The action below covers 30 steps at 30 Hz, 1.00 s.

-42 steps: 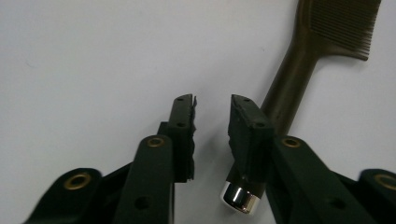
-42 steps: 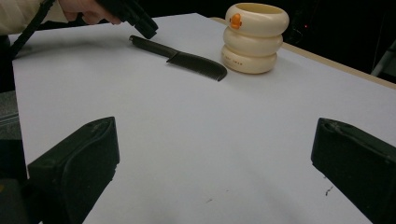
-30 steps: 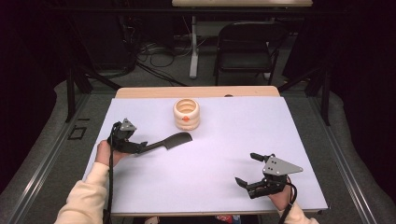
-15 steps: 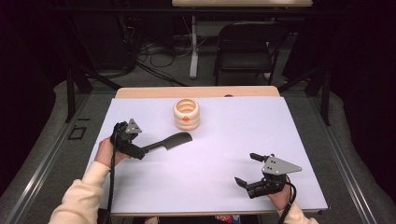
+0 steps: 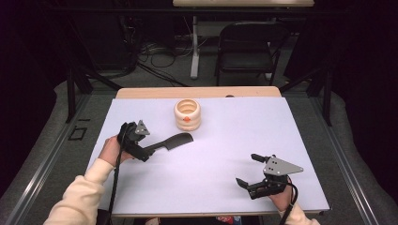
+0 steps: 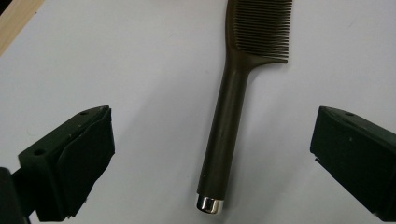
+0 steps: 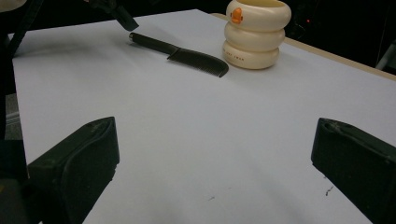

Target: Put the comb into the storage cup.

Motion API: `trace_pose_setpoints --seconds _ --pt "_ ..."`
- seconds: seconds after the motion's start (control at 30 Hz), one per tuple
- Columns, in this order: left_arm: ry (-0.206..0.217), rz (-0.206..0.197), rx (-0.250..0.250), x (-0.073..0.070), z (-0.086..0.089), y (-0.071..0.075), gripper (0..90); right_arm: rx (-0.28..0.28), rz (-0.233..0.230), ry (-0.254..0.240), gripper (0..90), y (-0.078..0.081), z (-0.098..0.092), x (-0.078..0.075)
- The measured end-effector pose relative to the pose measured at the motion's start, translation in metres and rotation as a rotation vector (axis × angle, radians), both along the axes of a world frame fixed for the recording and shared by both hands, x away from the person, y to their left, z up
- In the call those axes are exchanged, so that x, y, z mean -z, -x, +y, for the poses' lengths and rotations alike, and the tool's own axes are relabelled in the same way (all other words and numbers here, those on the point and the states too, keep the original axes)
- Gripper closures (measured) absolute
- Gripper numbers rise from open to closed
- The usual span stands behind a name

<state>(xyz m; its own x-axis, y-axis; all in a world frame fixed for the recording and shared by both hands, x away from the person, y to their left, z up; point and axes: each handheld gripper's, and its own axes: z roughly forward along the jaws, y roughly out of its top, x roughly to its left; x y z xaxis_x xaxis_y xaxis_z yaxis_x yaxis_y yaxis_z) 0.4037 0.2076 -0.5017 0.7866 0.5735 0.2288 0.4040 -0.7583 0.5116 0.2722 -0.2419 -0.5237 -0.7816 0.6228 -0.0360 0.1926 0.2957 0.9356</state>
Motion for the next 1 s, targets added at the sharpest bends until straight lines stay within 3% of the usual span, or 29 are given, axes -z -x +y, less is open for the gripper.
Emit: trace_pose_setpoints --seconds 0.43,0.7,0.83,1.0 --pt "-0.086 0.054 0.051 0.006 -0.016 -0.008 0.0 -0.003 0.002 -0.001 0.4 0.000 0.000 0.000" --pt "-0.119 0.085 0.055 0.007 -0.021 -0.014 0.5 -0.005 0.001 -0.002 0.4 0.000 0.000 0.000" --pt "-0.144 0.101 0.065 0.009 -0.025 -0.018 6.4 -0.006 0.001 -0.002 0.4 -0.001 0.000 0.000" --pt "-0.170 0.121 0.070 0.012 -0.031 -0.022 23.1 -0.007 0.002 -0.001 0.3 -0.001 0.000 0.000"
